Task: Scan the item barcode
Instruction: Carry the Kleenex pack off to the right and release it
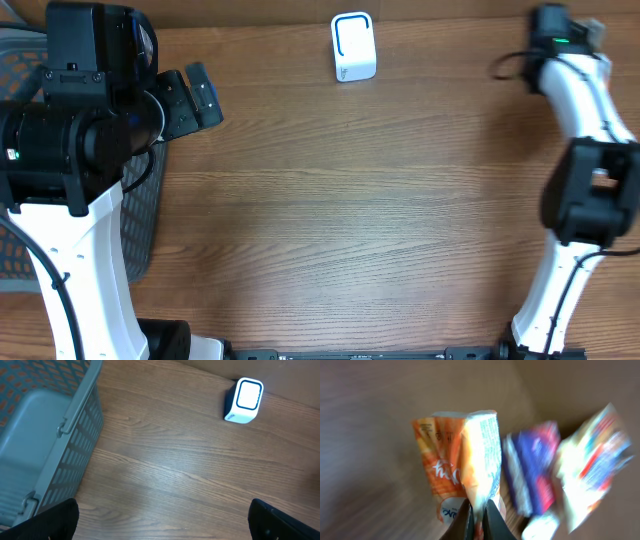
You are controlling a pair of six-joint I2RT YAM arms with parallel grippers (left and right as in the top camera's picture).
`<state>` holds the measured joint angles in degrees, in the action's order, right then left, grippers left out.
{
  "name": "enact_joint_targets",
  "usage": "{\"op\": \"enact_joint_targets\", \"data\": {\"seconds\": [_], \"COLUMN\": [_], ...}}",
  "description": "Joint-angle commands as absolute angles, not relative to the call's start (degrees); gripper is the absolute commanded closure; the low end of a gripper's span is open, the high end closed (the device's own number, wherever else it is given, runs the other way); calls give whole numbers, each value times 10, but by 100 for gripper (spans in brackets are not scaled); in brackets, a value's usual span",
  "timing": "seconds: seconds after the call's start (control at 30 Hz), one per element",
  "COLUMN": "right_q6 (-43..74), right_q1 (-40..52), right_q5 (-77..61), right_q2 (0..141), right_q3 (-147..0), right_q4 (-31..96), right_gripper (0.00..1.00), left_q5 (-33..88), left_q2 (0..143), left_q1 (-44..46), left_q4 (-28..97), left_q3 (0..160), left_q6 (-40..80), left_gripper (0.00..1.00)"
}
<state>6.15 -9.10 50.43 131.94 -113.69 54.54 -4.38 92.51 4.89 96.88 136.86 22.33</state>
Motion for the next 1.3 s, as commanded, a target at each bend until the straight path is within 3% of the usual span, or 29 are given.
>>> {"op": "enact_joint_targets", "data": {"seconds": [0.0,0.1,0.27,0.33,0.43,0.47,0.6,0.63,0.9,1.1,1.27], "right_q6": [202,202,212,213,213,217,272,283,312,297,261], "right_q1": [-172,-238,-312,-334,-356,-360,-364,-364,-363,-352,-313], "right_q5": [275,155,116,102,76,65,48,48,-56,-100,-108], "right_q2": [1289,1289,1289,1289,1288,1285,1239,1224,1050,952,843], "right_q3": [-1145,-1145,-1144,-1144,-1145,-1145,-1145,-1145,-1145,-1141,-1056], "right_q4": [584,608,636,645,660,665,678,679,698,802,830], "right_gripper": [96,96,93,58,17,10,5,0,0,1,3], "left_q5": [-49,-49,-49,-49,-49,-49,-49,-49,-49,-49,-49], "left_q2": [926,926,926,926,926,926,926,926,926,926,926], "left_q1": [48,48,48,48,48,48,48,48,48,48,48], "left_q4": [968,968,968,968,968,968,968,968,968,968,968], "left_q3": [1370,1370,1370,1370,1370,1370,1370,1370,1370,1370,1370], "left_q6": [218,218,218,218,218,218,218,218,218,218,218], "left_gripper": [0,0,0,0,0,0,0,0,0,0,0]}}
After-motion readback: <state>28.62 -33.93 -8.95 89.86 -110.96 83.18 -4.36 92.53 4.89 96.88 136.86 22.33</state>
